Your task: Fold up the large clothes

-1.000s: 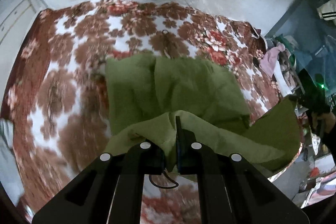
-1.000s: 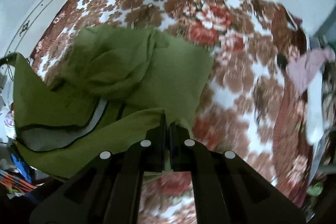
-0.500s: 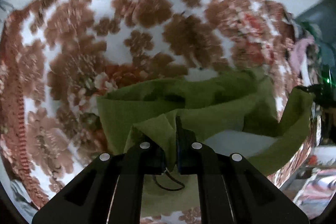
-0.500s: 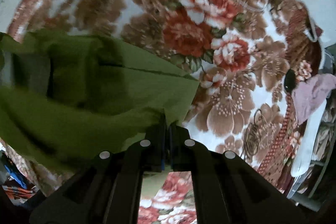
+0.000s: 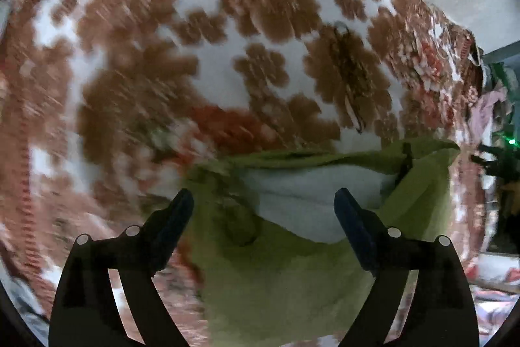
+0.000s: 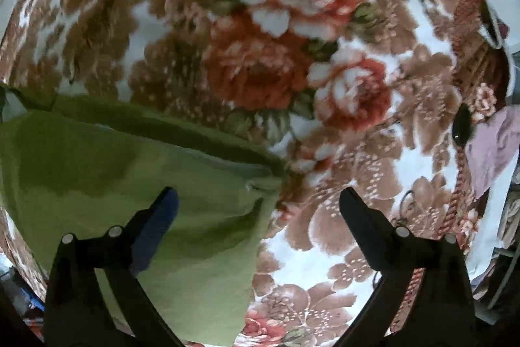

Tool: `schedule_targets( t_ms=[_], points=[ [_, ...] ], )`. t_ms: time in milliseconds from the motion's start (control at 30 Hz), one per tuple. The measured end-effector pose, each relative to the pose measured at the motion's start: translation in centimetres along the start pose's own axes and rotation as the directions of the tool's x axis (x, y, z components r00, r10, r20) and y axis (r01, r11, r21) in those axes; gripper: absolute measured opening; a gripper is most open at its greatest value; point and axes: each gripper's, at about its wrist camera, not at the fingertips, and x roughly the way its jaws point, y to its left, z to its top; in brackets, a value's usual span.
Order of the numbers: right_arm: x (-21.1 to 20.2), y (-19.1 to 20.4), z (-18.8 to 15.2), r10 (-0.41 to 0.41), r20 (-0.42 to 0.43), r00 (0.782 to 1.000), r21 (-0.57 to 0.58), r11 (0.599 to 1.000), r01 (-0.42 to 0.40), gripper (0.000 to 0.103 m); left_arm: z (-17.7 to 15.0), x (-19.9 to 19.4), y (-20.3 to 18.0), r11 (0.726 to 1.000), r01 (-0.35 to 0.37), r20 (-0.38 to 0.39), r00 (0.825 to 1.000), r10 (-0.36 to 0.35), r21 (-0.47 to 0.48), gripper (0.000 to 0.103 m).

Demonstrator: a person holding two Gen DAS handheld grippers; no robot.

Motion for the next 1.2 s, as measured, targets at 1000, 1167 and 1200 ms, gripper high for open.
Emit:
schedule_targets(
  t_ms=[1000,1167,1200],
  points=[
    [9.5,0.7,-5.6,-0.109,0.148,0.983,-0.020,0.993,0.113,0.098,-4.2,7.3,-2.5,0.825,-0.373,0.321,0.914,0.248,0.425,0.089],
    [9.7,-1.0,-4.4,-0.081,0.165,0.983,0.005,0.997,0.081,0.098,-2.4,9.0,-2.6,0.869,-0.283,0.260,0.947,0.187,0.405,0.089],
    [10.0,-1.5,-4.2,-0.065,0.162,0.985,0.019,0.998,0.062,0.098,-2.1,9.6,-2.5,0.883,-0.250,0.240,0.957,0.163,0.398,0.089]
  ],
)
